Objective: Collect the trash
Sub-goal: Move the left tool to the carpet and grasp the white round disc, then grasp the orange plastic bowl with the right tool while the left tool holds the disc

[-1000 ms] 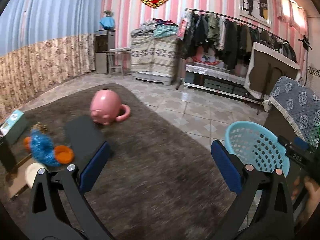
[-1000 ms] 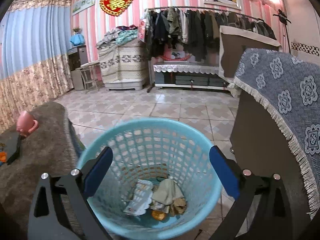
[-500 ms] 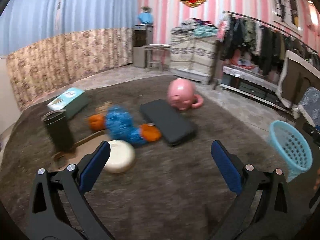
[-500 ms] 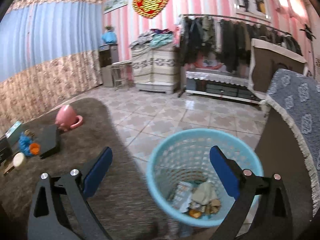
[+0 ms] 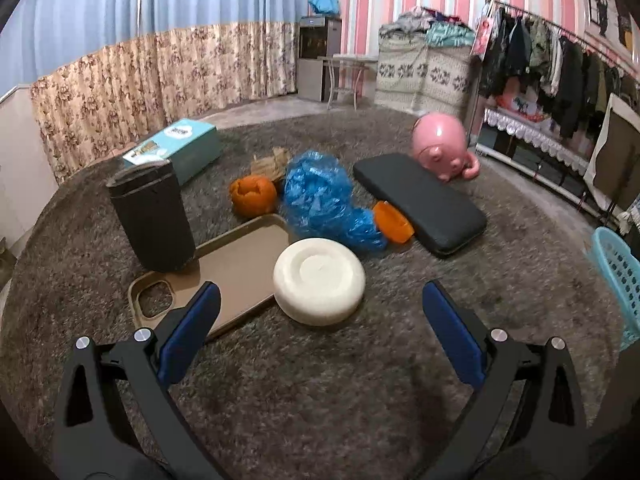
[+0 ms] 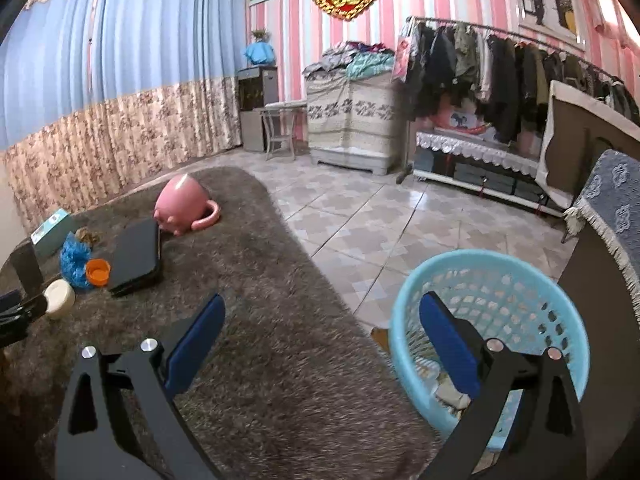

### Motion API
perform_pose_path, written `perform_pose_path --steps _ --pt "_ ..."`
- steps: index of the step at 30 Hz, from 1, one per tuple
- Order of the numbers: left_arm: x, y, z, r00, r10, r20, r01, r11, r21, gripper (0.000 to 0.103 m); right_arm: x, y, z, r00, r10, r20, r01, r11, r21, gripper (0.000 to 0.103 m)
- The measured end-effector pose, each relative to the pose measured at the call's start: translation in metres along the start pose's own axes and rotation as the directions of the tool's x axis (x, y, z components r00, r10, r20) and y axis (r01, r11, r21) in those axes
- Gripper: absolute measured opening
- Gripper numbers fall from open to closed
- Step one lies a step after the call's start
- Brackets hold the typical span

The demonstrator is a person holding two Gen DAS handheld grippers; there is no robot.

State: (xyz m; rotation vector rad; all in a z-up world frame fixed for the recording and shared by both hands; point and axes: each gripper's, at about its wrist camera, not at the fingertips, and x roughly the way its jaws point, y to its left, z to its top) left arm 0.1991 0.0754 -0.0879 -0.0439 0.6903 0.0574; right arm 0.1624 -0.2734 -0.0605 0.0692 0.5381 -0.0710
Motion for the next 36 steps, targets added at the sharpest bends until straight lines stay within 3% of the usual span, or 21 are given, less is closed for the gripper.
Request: perform_pose_path --steps 5,10,13,20,27,34,36 --pt "0.022 -0.001 0.007 0.999 -0.001 -0.049 0.001 1.0 0.002 0.095 0.007 0.005 -0.002 1.0 0.013 -0.021 -0.013 1.0 -0.012 0.096" --pt "0.039 -0.004 0.005 0.993 -0.016 -0.119 0.018 1.0 0.013 0.071 0.014 0.016 0.005 0.999 0.035 -0.029 -0.036 0.999 -0.033 0.096" --pt "0.039 -0.002 0.005 0.994 -0.01 -0.112 0.011 1.0 0.005 0.061 0.018 0.032 0.014 0.998 0.064 -0.017 -0.065 0.997 -0.052 0.096" --pt "0.016 0.008 0.007 0.999 -0.026 -0.037 0.026 1.0 -0.007 0.061 0.037 0.086 0.029 0.982 0.185 -0.028 -0.187 0.978 -0.097 0.096" --pt "-0.022 0.064 0.012 0.991 0.107 0.081 -0.106 0.994 -0.016 0.061 0.067 0.154 0.009 0.958 0.26 -0.12 -0.281 0.935 -0.216 0.096" --pt "-0.022 0.134 0.007 0.974 0.212 0.073 -0.201 0.97 -0.134 0.061 0.076 0.199 0.003 0.951 0.277 -0.134 -0.306 0.905 -0.295 0.094" --pt "-0.021 0.147 0.006 0.971 0.228 0.072 -0.215 0.963 -0.16 0.061 0.08 0.21 0.005 0.946 0.289 -0.146 -0.321 0.899 -0.298 0.089"
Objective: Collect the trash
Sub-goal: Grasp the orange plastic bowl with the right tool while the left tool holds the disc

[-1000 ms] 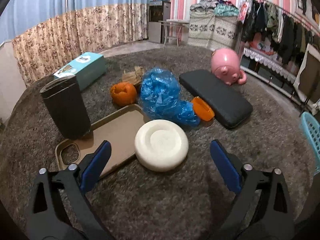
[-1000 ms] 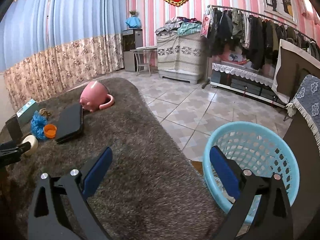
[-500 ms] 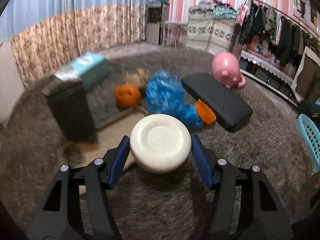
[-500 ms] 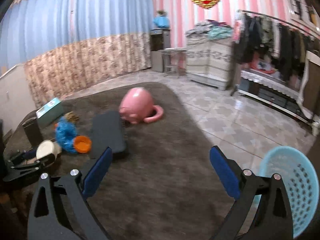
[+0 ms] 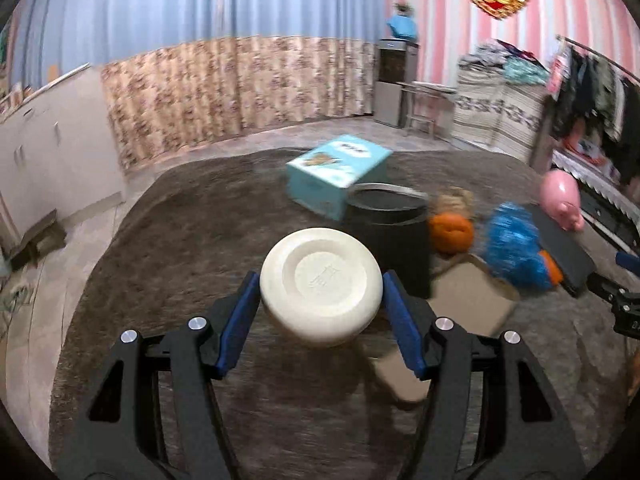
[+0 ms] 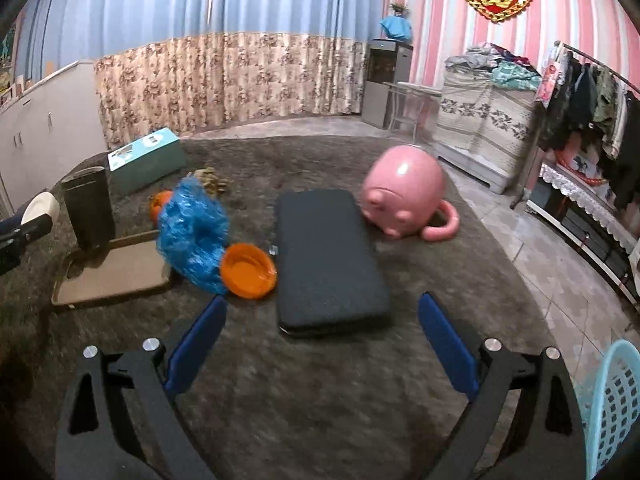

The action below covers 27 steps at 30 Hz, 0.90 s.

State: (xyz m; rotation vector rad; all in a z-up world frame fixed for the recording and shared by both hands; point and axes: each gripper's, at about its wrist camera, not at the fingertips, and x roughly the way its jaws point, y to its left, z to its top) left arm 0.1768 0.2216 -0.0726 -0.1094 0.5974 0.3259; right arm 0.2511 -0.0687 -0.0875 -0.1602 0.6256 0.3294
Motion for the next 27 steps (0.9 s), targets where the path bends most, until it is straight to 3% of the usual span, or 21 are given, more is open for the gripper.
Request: perform_pose_path --steps 2,5,10,19,27 --pt "0.003 0.01 0.002 1.0 0.018 0.005 -0.018 1.0 -0.013 0.061 0.006 0.008 0.004 1.0 0.018 -0.016 -0.018 1.0 -0.011 0.078" --pt "0.008 0.021 0.007 0.999 0.045 0.018 -0.044 0.999 -0.031 0.061 0.017 0.022 0.006 0.998 0.039 -0.041 -0.04 0.998 -0.041 0.074" --pt "0.019 0.032 0.003 1.0 0.022 0.0 -0.022 0.997 -0.077 0.061 0.031 0.036 0.009 0.995 0.055 -0.08 -0.06 0.996 -0.073 0.056" --pt "0.026 0.035 0.001 1.0 0.0 -0.012 -0.001 0.994 -0.108 0.061 0.04 0.043 0.016 0.995 0.045 -0.087 -0.052 0.995 -0.083 0.051" --pt "0.022 0.032 -0.001 1.0 0.005 -0.004 -0.005 0.995 -0.096 0.061 0.035 0.048 0.015 0.994 0.091 -0.064 -0.097 0.99 -0.105 0.023"
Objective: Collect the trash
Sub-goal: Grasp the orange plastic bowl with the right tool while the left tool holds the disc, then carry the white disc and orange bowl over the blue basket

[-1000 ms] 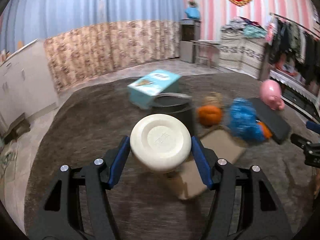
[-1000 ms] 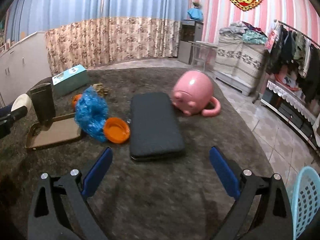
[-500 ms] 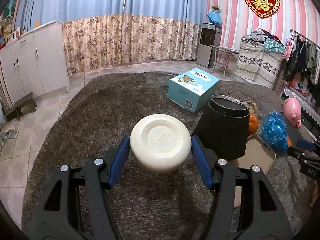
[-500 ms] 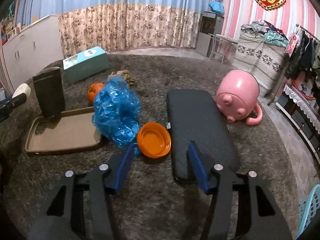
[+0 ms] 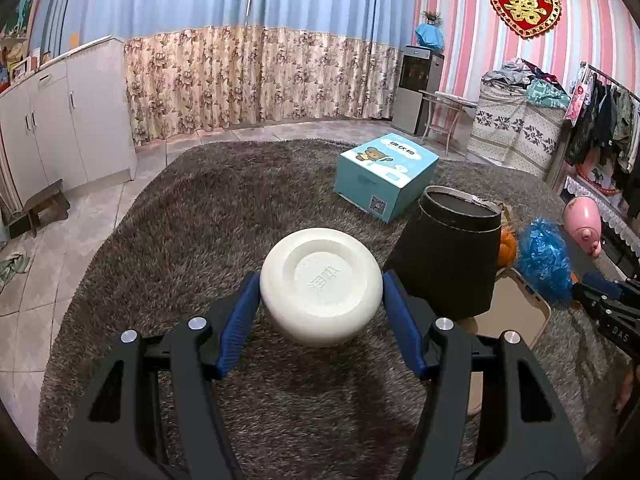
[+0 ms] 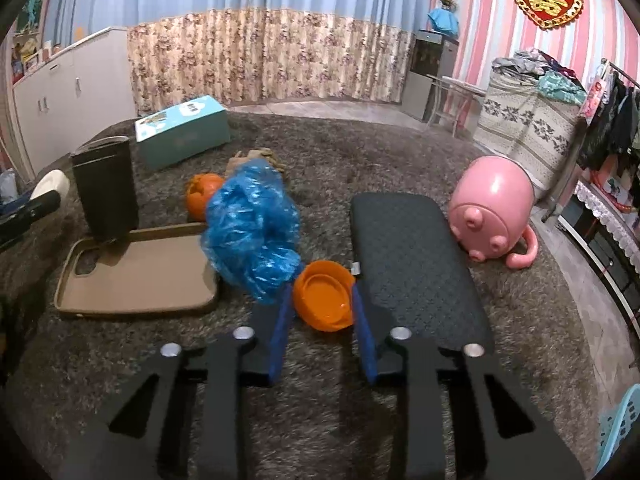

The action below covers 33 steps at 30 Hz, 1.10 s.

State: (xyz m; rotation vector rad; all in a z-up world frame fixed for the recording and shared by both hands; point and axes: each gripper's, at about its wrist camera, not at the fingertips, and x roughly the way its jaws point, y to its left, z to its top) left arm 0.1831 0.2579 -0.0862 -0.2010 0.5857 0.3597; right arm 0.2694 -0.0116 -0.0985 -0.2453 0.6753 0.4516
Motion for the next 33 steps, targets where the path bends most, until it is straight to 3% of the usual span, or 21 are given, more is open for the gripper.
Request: perform_pose_path --steps 2,5,9,18,25,33 --pt "0.0 0.0 0.0 1.0 0.0 -0.001 0.0 1.0 0.001 0.061 -0.003 0.0 0.0 1.0 0.018 0.013 -0.018 1.0 0.002 0.014" --pt "0.0 0.0 0.0 1.0 0.001 -0.001 -0.001 1.0 0.001 0.061 -0.008 -0.003 0.0 0.998 0.049 0.03 -0.05 0.998 0.024 0.008" --pt "0.0 0.0 0.0 1.0 0.001 -0.001 -0.001 1.0 0.003 0.061 -0.016 -0.013 0.0 0.995 0.087 0.053 -0.09 0.994 0.067 0.006" --pt "-0.01 -0.015 0.0 1.0 0.021 0.015 -0.021 0.999 0.05 0.061 -0.064 -0.05 -0.002 0.986 0.079 0.145 -0.1 0.984 0.147 0.003" --pt "-0.044 -0.06 0.011 0.995 -0.087 0.054 0.081 0.992 0.098 0.061 -0.122 -0.112 -0.028 0.981 -0.057 0.185 0.006 0.965 0.263 0.003" --pt "-0.073 -0.147 0.012 0.968 -0.242 0.067 0.227 0.957 0.182 0.061 -0.192 -0.192 -0.083 0.955 -0.237 0.177 0.148 0.901 0.407 0.003"
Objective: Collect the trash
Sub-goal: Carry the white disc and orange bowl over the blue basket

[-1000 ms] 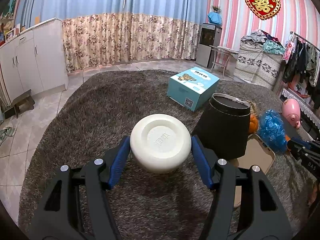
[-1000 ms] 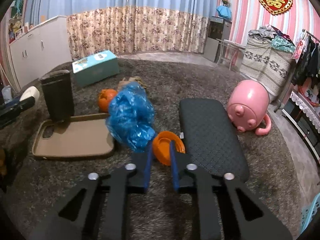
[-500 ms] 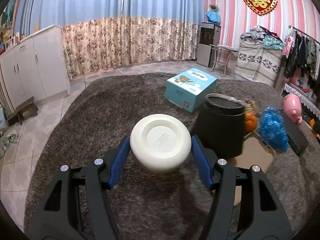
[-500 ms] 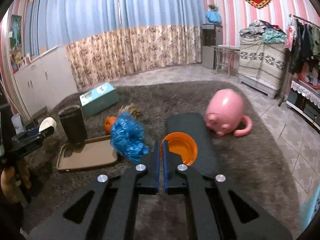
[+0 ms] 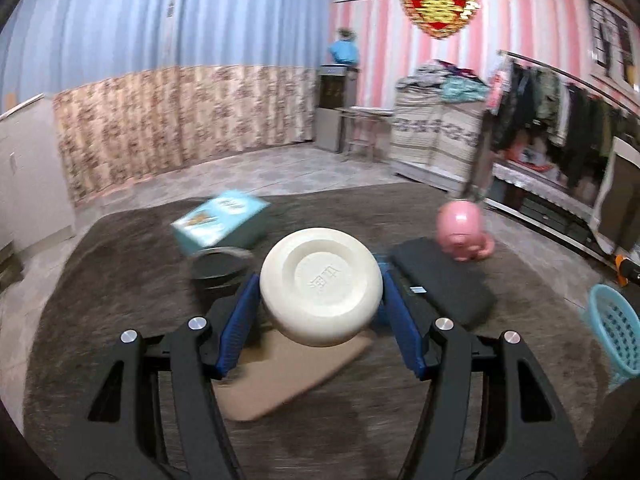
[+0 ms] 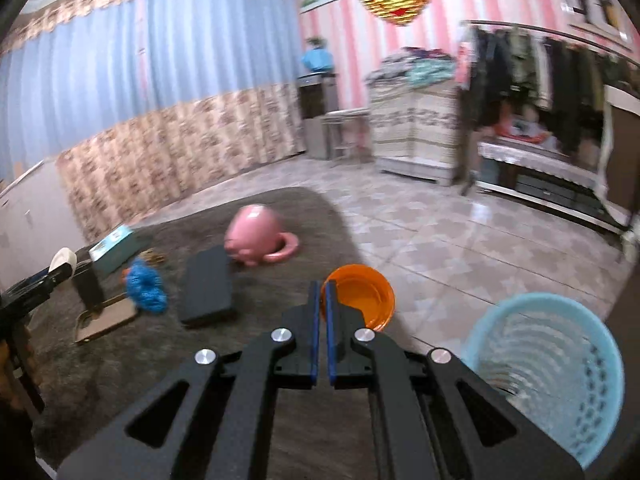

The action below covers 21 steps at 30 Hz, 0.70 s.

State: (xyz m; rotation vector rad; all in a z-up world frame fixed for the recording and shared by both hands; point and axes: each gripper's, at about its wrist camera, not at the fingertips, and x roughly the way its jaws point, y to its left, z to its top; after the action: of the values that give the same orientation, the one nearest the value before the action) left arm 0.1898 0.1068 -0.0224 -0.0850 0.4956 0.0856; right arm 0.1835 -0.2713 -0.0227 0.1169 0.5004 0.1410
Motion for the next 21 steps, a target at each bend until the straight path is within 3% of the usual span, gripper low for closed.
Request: perform_pose_path --steps 7,12,21 --pt "0.001 -0.09 -0.007 0.99 -0.139 -0.016 0.139 0.987 0.076 0.061 -0.032 -0.076 -0.013 0.985 -0.173 0.02 0.17 0.981 0.089 0.003" --pt "0.004 -0.144 -0.013 0.976 -0.214 -0.039 0.217 0.967 0.132 0.061 -0.047 -0.117 -0.029 0.97 -0.241 0.014 0.237 0.961 0.14 0.003" --pt "0.007 -0.248 -0.023 0.928 -0.366 -0.067 0.372 0.904 0.211 0.061 -0.075 -0.177 -0.049 0.943 -0.334 -0.005 0.329 0.926 0.186 0.003"
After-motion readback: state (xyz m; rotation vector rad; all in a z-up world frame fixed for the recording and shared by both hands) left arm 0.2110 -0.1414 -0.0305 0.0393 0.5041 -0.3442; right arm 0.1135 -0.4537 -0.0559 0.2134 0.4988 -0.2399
